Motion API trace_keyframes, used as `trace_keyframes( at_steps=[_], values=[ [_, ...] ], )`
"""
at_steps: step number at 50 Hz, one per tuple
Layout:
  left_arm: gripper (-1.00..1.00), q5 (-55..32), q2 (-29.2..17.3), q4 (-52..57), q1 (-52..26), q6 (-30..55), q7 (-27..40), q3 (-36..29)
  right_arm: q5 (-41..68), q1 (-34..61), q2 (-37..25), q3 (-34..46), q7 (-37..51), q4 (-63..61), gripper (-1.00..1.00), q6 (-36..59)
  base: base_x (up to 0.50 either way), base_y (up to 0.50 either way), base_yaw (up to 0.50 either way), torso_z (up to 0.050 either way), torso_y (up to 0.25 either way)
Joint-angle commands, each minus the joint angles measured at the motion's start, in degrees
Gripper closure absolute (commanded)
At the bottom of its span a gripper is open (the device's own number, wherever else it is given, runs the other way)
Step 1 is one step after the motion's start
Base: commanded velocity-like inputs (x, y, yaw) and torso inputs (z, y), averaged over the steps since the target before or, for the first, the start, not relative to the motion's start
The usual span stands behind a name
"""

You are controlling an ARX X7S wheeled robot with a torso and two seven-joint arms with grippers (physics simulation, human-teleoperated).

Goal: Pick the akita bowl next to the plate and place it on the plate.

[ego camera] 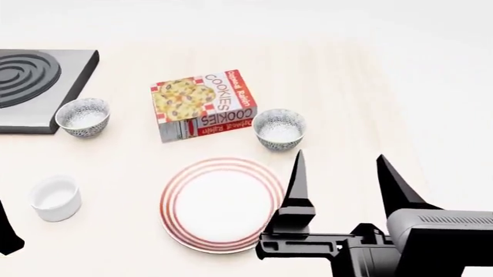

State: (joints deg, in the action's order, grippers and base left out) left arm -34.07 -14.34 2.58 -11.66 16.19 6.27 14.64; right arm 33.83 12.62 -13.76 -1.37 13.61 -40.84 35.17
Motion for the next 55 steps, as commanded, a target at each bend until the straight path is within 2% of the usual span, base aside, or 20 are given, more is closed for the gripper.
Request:
trace_keyframes(
  at_steps=[1, 46, 55],
  values=[
    [-1.0, -0.2, -0.2, -0.2, 0.0, -0.4, 0.1, -0.2, -0.3, -0.1, -0.3, 0.7, -0.3, 0.7, -1.0, -1.0, 0.5, 0.0, 0.0, 0.0, 0.0],
    [-1.0, -1.0, -1.0, -0.7, -0.1, -0.9, 0.7, -1.1, 0.4, 0.7, -1.2, 1.8, 2.4, 0.8, -1.0, -0.4, 0.5, 0.0, 0.0, 0.0, 0.001],
    [-1.0, -1.4, -1.1, -0.6, 0.0, -0.9, 1.0, -1.1, -0.4, 2.9, -0.5, 1.9, 4.8, 4.5, -1.0, 1.1, 0.0, 0.0, 0.0, 0.0, 0.0]
  ],
)
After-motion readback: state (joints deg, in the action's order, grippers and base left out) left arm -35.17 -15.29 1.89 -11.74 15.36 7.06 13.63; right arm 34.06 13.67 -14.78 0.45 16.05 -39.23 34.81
